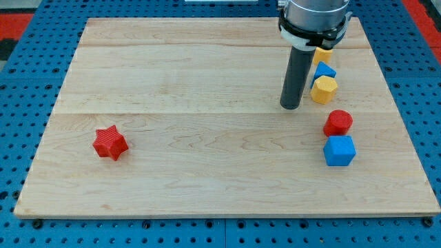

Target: Push the red star parallel left to the cube

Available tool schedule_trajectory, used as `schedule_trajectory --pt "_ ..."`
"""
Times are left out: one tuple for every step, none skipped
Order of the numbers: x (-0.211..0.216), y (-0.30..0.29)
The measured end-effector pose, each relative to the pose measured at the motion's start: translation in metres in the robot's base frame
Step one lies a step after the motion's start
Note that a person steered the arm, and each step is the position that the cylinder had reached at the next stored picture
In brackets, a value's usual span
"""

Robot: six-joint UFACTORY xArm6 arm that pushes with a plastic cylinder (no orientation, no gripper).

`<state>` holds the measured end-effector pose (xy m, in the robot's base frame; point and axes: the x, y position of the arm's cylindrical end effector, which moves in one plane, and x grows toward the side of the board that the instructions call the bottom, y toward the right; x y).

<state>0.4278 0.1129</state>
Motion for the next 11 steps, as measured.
schedule_trajectory --pt "0.000 -0.029" --pt "0.000 -0.122" --pt "0.000 -0.207" --pt "0.000 -0.250" --pt "0.000 -0.250" --pt "0.000 -0.302" --pt "0.000 -0.318" --pt "0.010 -0.334" --pt "0.031 -0.352" --pt "0.031 -0.352" --pt "0.059 -0.367"
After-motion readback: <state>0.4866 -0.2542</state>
